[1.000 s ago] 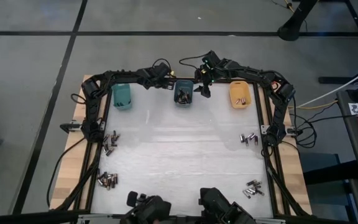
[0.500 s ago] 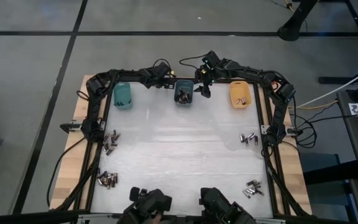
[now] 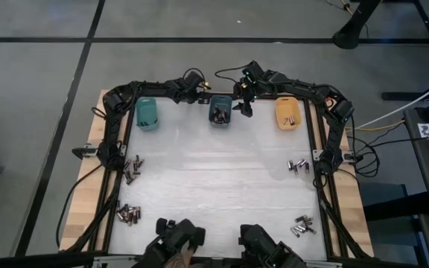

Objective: Sort batteries
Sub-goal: Put the brown battery into the green bin

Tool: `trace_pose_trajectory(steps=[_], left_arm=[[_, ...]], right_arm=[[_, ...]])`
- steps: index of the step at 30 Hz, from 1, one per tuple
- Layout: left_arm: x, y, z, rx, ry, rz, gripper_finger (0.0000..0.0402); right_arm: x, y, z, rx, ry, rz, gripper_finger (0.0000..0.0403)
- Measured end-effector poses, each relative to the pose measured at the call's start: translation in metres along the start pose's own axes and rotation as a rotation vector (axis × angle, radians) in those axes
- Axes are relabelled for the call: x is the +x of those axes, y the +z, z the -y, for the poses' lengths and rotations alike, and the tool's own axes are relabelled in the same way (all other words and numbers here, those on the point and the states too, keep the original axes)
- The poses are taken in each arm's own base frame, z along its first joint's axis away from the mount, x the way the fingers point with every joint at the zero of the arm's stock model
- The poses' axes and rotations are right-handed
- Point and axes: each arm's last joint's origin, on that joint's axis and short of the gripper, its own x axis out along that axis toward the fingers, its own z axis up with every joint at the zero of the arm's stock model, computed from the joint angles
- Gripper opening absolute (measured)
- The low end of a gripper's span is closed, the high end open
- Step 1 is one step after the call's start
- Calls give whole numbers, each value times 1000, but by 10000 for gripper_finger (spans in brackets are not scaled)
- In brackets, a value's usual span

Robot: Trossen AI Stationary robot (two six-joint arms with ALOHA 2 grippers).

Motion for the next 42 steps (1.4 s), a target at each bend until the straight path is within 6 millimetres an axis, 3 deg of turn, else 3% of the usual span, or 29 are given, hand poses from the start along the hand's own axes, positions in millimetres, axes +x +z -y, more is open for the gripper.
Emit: trace_pose_trajectory(steps=[18,27,42], left_arm=[[17,17,14,33,176,-140,241],[18,24,10,-137,192,-119,241],[21,24,7,-127,245,-88,241]], right_arm=[[0,-1,-1,4,5,-7,234],[0,-1,-1,3,6,-7,234],[0,-1,-1,3,7,-9,234]])
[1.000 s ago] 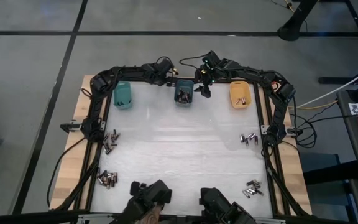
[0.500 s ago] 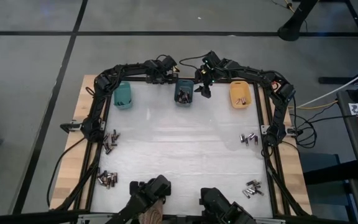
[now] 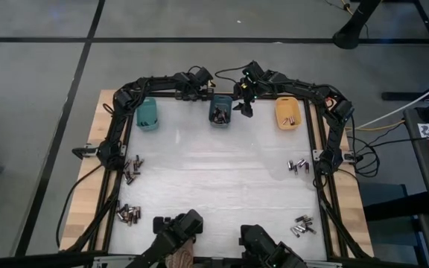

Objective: Sort batteries
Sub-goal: Put the brown battery into the green bin

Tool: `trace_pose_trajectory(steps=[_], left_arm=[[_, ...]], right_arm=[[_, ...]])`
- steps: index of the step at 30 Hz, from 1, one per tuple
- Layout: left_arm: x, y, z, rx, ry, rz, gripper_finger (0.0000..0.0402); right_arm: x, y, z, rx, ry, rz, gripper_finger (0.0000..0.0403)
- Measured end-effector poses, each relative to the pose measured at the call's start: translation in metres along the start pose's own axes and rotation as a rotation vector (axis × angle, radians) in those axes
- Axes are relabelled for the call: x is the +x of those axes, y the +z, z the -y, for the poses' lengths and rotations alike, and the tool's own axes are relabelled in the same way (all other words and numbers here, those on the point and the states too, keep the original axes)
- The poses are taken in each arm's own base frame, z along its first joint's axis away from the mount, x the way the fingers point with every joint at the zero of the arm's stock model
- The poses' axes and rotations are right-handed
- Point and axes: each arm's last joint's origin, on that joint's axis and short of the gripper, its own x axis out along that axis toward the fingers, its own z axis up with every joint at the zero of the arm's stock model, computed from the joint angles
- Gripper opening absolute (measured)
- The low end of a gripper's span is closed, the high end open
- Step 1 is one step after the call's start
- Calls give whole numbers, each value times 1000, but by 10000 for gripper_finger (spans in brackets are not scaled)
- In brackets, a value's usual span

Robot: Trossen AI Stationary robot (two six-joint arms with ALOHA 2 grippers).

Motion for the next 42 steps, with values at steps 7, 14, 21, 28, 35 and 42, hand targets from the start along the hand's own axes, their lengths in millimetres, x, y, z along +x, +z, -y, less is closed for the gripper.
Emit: trace_pose_trajectory(steps=[7,14,21,28,35,42], left_arm=[[0,0,-1,21,13,5,201],[0,-1,-1,29,14,4,175],[-13,-1,1,98,-13,-5,205],[-45,-5,3,228,7,10,190],[-84,-20,0,372,51,-76,199],[-132,-50,-9,521,136,-200,196]], right_arm=[[0,0,0,2,3,-4,234],[0,0,0,2,3,-4,234],[0,-1,0,3,4,-5,234],[0,-1,-1,4,4,-7,234],[0,-1,-1,4,5,-8,234],[0,-1,-1,6,5,-14,234]])
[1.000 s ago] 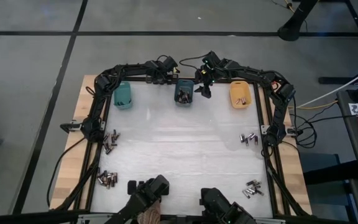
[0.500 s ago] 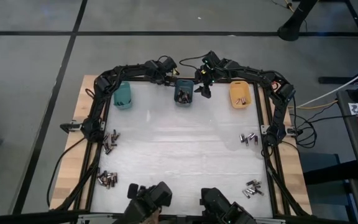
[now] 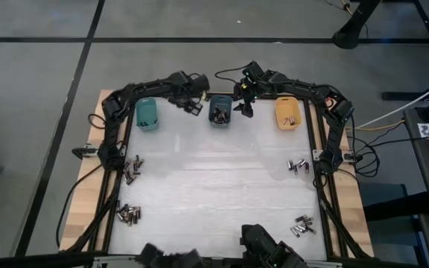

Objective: Sort batteries
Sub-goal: Put the brown battery into the green bin

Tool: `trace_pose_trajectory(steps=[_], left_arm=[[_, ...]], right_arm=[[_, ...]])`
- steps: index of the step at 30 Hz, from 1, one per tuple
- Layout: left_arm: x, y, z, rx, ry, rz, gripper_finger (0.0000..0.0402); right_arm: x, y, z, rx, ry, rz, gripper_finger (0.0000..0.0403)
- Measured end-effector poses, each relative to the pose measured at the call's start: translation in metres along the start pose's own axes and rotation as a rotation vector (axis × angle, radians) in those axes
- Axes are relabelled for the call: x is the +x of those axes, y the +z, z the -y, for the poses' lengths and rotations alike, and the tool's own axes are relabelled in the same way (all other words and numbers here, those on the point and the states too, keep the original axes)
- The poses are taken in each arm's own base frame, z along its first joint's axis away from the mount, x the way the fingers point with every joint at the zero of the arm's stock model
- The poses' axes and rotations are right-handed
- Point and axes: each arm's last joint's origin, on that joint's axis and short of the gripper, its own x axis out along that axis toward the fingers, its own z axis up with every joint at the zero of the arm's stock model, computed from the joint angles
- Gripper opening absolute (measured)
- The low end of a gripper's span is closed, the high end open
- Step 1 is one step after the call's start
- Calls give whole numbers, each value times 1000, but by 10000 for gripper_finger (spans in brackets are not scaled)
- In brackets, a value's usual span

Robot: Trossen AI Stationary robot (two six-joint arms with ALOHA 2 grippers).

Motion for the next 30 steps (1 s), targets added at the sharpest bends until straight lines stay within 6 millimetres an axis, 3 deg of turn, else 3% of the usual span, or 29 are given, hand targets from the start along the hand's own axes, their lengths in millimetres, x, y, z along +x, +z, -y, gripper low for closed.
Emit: trace_pose_trajectory(steps=[5,10,13,16,20,26,30], left_arm=[[-34,-30,-7,30,144,-41,196],[-57,-41,-29,-18,187,-36,197],[-58,-42,-38,-34,196,-52,197],[-46,-49,-51,-49,217,-92,197],[-16,-62,-71,-81,252,-188,197],[28,-65,-89,-144,60,-177,198],[42,-69,-102,-170,67,-223,198]], right_arm=[[0,0,0,-9,-3,-3,234],[0,0,0,-14,-3,-3,234],[0,0,0,-12,-2,-6,234],[0,-1,0,-11,-1,-8,234],[0,-1,0,-18,-1,-7,234],[0,0,0,-21,-3,-3,234],[0,0,0,-21,-3,-3,234]])
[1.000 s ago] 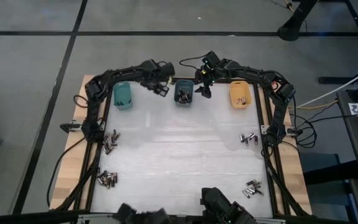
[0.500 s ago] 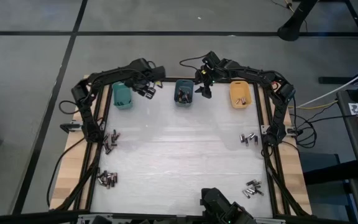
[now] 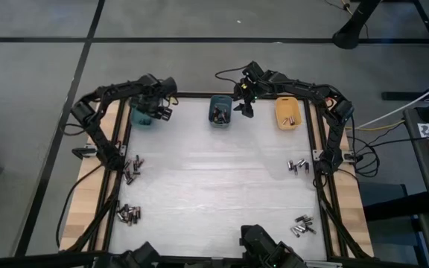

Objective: Sort batteries
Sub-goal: Put the brown battery into the green bin

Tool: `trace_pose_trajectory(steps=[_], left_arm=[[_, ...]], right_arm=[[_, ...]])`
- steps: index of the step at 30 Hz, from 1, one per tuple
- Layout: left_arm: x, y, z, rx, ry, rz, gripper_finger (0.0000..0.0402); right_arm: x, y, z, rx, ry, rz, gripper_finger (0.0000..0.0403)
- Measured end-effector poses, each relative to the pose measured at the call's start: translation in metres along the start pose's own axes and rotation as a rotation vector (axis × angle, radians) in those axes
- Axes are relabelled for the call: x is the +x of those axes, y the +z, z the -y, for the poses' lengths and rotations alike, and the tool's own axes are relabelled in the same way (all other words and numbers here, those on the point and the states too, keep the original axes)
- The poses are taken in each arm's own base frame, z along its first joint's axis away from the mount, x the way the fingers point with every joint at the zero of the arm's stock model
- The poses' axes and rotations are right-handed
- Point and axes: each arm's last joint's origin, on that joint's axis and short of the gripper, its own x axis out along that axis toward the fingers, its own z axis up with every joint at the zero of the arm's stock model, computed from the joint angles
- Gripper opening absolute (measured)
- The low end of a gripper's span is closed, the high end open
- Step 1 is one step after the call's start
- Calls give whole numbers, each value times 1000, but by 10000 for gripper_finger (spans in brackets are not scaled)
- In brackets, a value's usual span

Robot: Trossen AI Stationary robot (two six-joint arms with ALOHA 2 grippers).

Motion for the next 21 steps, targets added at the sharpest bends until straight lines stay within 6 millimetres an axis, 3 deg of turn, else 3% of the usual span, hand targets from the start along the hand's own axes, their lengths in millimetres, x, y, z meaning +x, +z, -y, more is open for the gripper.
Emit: trace_pose_trajectory(steps=[16,21], left_arm=[[4,8,-8,85,-16,30,198],[-6,6,-16,65,-24,75,198]], right_arm=[[6,-6,-6,83,39,-12,234],[12,-10,-11,87,54,-29,234]])
